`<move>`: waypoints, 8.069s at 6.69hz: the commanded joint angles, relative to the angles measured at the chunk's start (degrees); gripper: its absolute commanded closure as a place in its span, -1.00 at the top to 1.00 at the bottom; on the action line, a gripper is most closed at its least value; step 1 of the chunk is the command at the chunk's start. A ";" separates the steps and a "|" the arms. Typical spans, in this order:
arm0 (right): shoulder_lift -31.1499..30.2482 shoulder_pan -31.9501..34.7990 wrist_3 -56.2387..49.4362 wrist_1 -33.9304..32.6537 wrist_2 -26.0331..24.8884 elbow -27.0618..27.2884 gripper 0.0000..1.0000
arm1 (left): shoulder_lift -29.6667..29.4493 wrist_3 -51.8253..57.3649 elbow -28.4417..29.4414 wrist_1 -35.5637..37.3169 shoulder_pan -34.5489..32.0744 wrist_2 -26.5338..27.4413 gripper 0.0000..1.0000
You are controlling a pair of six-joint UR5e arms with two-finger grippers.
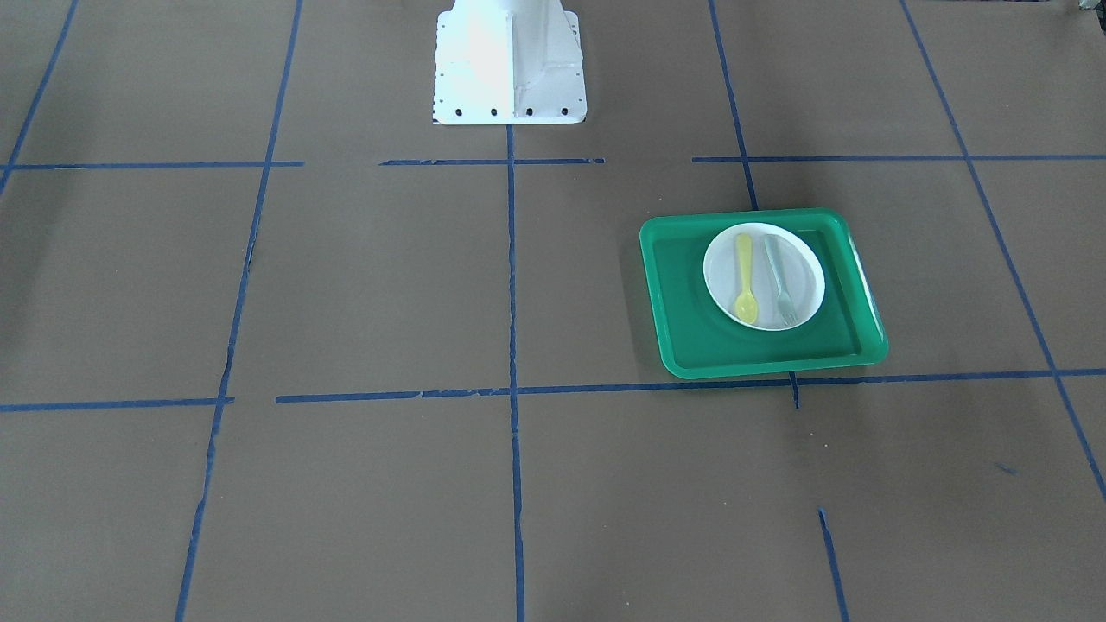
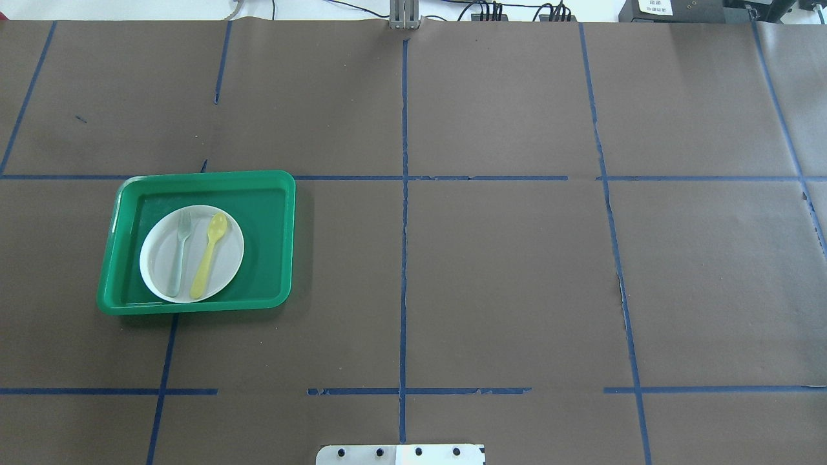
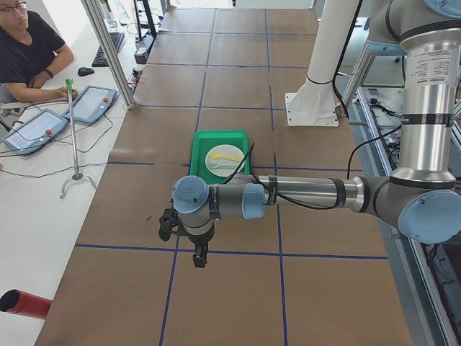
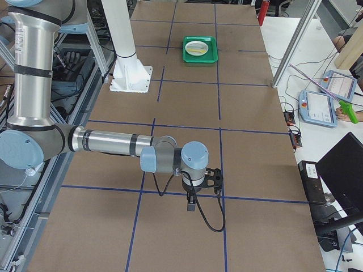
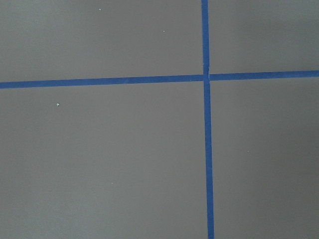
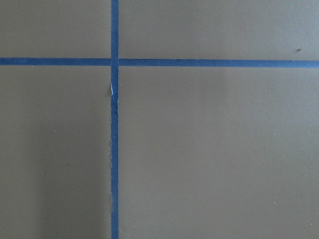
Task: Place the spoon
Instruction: 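Move the left gripper over the yellow spoon on the white plate, then lower the left gripper and close it on the yellow spoon handle, then lift the yellow spoon off the plate and carry it beside the plate, then lower the spoon onto the tray beside the plate and open the left gripper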
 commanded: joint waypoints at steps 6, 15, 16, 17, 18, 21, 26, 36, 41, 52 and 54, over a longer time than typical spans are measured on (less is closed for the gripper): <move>0.00 0.00 0.06 -0.03 0.00 0.00 1.00 | -5.81 -32.80 -18.12 -2.82 18.78 0.79 1.00; 0.00 0.00 0.06 -0.03 0.00 0.00 1.00 | -18.22 -60.72 -4.44 -18.12 49.76 15.38 0.81; 0.00 0.00 0.06 -0.03 0.00 0.00 1.00 | -18.22 -60.46 -3.83 -18.20 50.02 15.38 0.53; 0.00 0.00 -0.03 0.06 0.00 0.00 1.00 | -18.22 -60.54 -3.56 -18.21 50.72 15.29 0.44; 0.00 0.00 0.06 -0.03 0.00 0.00 1.00 | -18.22 -60.37 -3.56 -18.21 50.90 15.12 0.34; 0.00 0.00 -0.03 -0.03 0.00 0.00 1.00 | -18.14 -60.37 -3.21 -18.73 51.43 14.85 0.32; 0.00 0.00 0.06 -0.03 0.00 0.00 1.00 | -17.96 -60.54 -1.79 -22.25 51.61 14.59 -0.04; 0.00 0.00 -0.03 -0.03 0.00 0.00 1.00 | -16.91 -60.28 -3.03 -22.07 51.43 14.68 -0.93; 0.00 0.00 -0.03 -0.03 0.00 0.00 1.00 | -19.96 -52.20 -14.89 0.66 42.65 10.06 -1.00; 0.00 0.00 -0.03 -0.03 0.00 0.00 1.00 | -27.80 -71.00 2.68 -17.77 53.01 9.40 -1.00; 0.00 0.00 0.06 0.06 0.00 0.00 1.00 | -27.80 -70.48 2.60 -17.85 53.01 9.40 0.08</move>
